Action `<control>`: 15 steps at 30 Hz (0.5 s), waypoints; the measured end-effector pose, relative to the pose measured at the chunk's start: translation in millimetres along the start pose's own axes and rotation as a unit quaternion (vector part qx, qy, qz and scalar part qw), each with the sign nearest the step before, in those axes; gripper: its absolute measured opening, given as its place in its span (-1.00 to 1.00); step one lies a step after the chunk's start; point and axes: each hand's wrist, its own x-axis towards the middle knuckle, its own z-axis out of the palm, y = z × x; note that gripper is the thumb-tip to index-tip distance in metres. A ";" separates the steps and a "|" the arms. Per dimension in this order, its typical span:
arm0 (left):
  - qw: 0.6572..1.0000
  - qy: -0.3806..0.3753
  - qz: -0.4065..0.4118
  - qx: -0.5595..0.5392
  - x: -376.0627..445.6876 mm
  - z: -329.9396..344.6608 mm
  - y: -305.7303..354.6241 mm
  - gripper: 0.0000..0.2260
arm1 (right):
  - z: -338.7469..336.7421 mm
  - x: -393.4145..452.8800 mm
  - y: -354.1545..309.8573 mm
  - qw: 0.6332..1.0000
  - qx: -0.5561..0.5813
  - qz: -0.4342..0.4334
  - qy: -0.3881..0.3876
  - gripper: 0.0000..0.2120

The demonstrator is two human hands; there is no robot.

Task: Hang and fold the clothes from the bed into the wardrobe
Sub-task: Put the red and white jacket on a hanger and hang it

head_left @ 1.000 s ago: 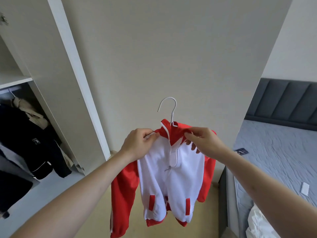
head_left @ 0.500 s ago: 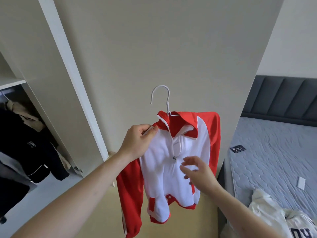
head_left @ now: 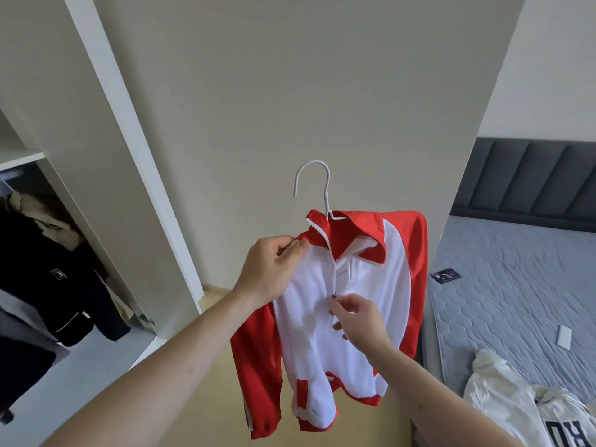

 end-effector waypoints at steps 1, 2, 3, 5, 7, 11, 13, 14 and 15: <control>1.000 -0.001 -0.001 0.002 -0.4 0.0 -0.9 -0.53 | 0.1 0.3 0.2 1.000 -0.003 0.001 -0.009 -0.73; 1.000 -0.002 -0.004 0.003 -0.7 -0.1 -2.0 -0.53 | -0.6 0.1 0.8 1.000 0.000 0.004 -0.019 -0.74; 1.000 -0.002 -0.006 0.004 -0.8 -0.4 -3.3 -0.53 | -2.3 -0.4 1.5 0.999 0.006 0.008 -0.031 -0.74; 1.000 0.002 -0.008 0.009 -1.2 -2.0 -6.1 -0.53 | -7.4 -2.1 3.1 0.998 0.017 0.015 -0.052 -0.75; 1.000 0.006 -0.012 0.017 -1.4 -3.8 -9.2 -0.53 | -12.5 -3.8 4.6 0.998 0.022 0.016 -0.062 -0.75; 0.999 0.011 -0.022 0.031 -2.3 -5.3 -16.4 -0.53 | -22.3 -5.6 3.0 0.999 0.031 0.005 -0.044 -0.79; 0.999 0.011 -0.025 0.036 -3.7 -4.9 -19.2 -0.53 | -27.2 -5.4 0.3 0.999 0.041 0.008 -0.035 -0.77; 0.999 0.010 -0.026 0.037 -4.4 -4.3 -20.4 -0.53 | -29.1 -4.9 -0.7 0.998 0.042 0.012 -0.033 -0.76; 0.999 0.008 -0.028 0.036 -4.8 -3.6 -21.3 -0.53 | -29.9 -4.3 -1.2 0.999 0.038 0.016 -0.034 -0.75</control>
